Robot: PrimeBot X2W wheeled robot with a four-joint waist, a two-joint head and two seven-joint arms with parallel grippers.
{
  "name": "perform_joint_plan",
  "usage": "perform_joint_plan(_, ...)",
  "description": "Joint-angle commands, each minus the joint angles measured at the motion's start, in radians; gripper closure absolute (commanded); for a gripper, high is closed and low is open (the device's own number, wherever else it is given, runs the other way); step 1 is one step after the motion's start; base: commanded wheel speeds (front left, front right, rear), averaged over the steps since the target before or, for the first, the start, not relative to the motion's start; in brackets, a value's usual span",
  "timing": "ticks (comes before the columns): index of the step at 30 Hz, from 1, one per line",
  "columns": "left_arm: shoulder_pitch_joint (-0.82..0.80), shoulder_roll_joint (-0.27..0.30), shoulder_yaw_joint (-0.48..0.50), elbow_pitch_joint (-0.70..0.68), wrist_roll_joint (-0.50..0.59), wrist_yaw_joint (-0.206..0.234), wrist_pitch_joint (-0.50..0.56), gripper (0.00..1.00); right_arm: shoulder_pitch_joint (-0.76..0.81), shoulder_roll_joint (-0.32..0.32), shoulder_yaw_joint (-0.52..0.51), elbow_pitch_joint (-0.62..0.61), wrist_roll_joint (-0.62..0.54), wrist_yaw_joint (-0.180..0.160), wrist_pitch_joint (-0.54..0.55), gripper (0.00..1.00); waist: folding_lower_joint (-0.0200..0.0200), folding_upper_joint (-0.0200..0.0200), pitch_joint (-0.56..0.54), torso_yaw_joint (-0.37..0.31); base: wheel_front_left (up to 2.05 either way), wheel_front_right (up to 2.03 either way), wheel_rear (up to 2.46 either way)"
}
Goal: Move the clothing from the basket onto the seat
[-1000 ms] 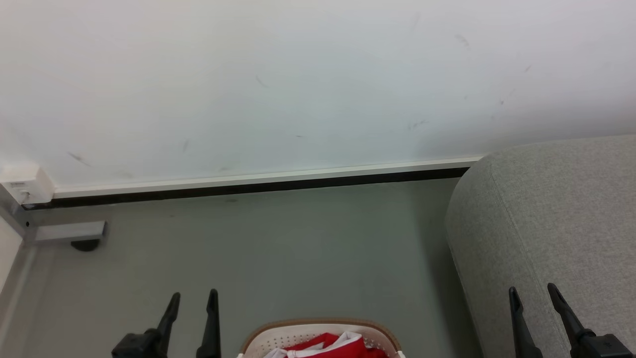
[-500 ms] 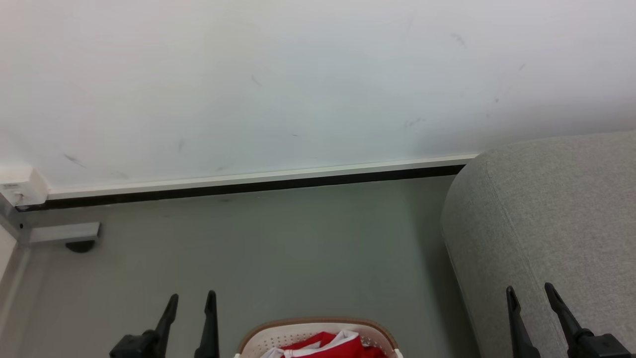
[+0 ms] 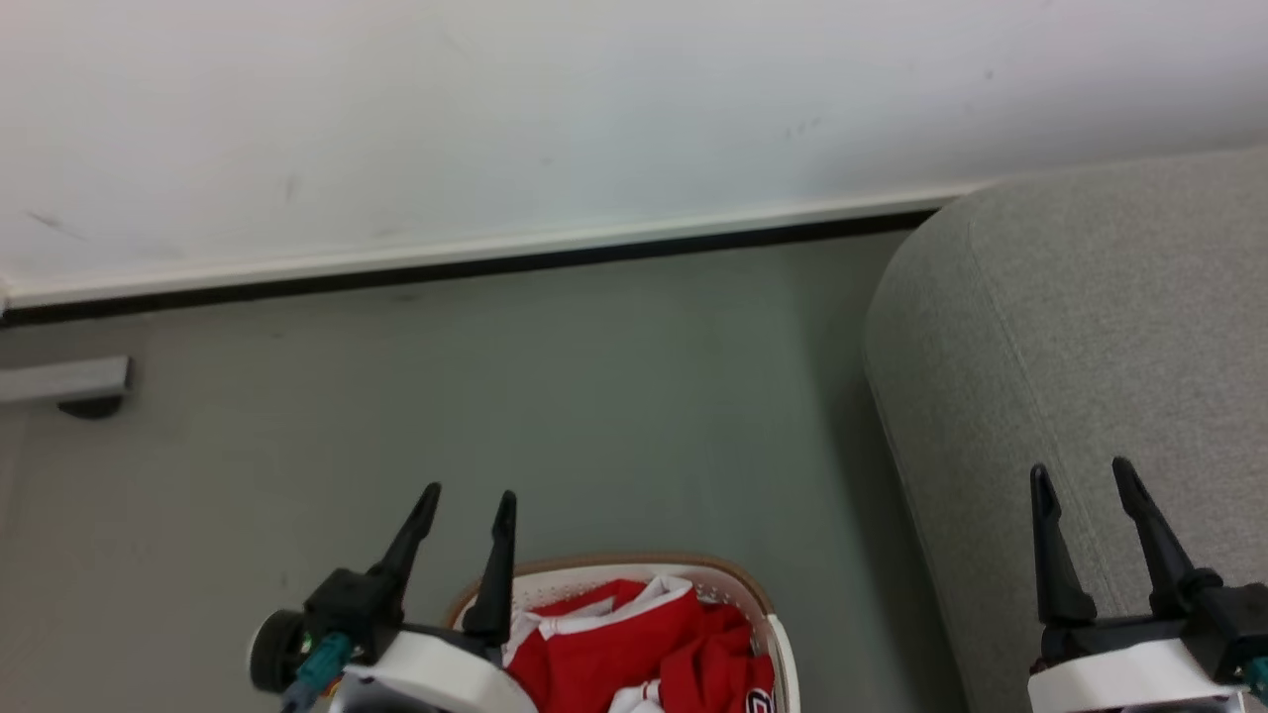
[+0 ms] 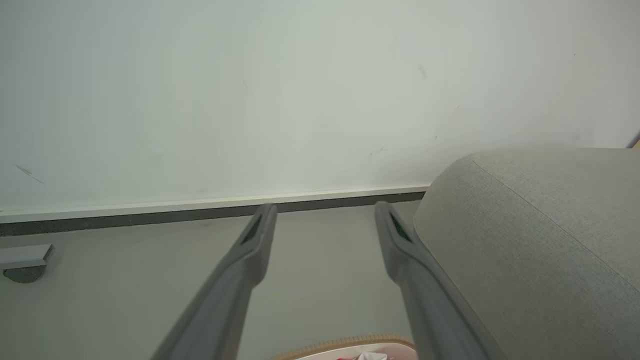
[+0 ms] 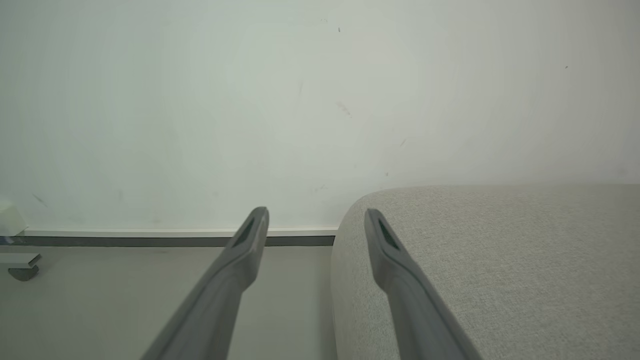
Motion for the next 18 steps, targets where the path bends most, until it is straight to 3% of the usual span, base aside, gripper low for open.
perform_joint_plan(1, -0.041, 0.006, -0.019, 0.019, 0.020, -0.009, 0.000, 0.00, -0.032, -0.001, -0.005, -0.014, 0.015, -0.002, -0.003, 0.00, -0.0001, 0.0000, 0.121, -0.024, 0.00, 0.00, 0.00)
perform_joint_plan(10, -0.229, 0.010, -0.162, 0.205, 0.122, -0.037, 0.099, 0.00, -0.177, -0.001, 0.000, -0.050, 0.046, -0.002, -0.003, 0.00, -0.0001, 0.0000, 0.380, -0.053, 0.00, 0.00, 0.00)
perform_joint_plan(18, -0.328, 0.009, -0.251, 0.351, 0.160, -0.051, 0.209, 0.00, -0.272, -0.001, 0.040, -0.073, 0.077, -0.002, -0.003, 0.00, -0.0001, 0.0000, 0.517, -0.104, 0.00, 0.00, 0.00)
